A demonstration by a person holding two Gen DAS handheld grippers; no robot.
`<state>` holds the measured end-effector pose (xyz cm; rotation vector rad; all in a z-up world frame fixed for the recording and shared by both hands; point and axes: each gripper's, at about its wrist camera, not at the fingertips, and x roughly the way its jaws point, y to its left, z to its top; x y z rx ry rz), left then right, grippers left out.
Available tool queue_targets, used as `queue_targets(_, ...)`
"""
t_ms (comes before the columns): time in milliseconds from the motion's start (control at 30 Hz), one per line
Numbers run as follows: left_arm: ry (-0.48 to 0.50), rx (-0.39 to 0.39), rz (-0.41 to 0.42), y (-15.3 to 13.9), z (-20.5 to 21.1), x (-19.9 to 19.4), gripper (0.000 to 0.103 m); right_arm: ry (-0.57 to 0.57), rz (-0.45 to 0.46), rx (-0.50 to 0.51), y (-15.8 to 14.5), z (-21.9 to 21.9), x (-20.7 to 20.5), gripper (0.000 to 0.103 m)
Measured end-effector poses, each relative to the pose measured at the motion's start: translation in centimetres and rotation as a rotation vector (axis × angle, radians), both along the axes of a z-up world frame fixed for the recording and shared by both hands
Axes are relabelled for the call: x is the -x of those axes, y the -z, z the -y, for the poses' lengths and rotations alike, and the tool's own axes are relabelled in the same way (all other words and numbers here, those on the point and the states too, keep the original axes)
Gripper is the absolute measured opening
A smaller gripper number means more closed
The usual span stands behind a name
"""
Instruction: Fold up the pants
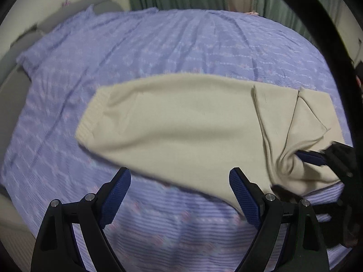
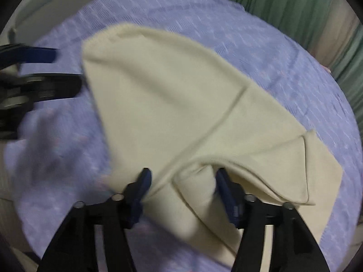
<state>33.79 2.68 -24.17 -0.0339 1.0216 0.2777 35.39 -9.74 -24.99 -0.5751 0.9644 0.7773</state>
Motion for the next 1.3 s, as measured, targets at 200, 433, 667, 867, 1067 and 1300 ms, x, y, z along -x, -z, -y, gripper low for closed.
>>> queue_targets(200,0.189,0.029,0.076,-2.0,2.7,-1.8,0.089,0.188,-0.001,-0.136,-4.2,5.9,1.3,0.062)
queue_targets(433,0.498,0.035,0.108,-0.2,14.0,-6.4,0.089,0.61,0.036,-0.141,-4.6,17.6,-1.9,0.062)
queue_targets(667,0.562,-0.03,0.063,4.1,22.2,-11.2,0.089,0.726,0.071,-0.106,-3.6,22.1,-4.1,0.062)
queue_targets(867,0.518,-0.036,-0.027,7.0,22.9,-14.5,0.063,0.75,0.037,-0.106,-2.0,23.2,-4.9,0.062)
queue_targets(1067,0.411,0.123,0.013,4.9,18.6,-14.7,0.017,0.726,0.042,-0.147,-2.9,22.7,-4.6,0.062)
queue_targets(1300,0.085,0.26,0.009,4.5,6.0,-17.7,0.02,0.658,0.02,-0.27,-4.4,18.1,-5.3,0.062)
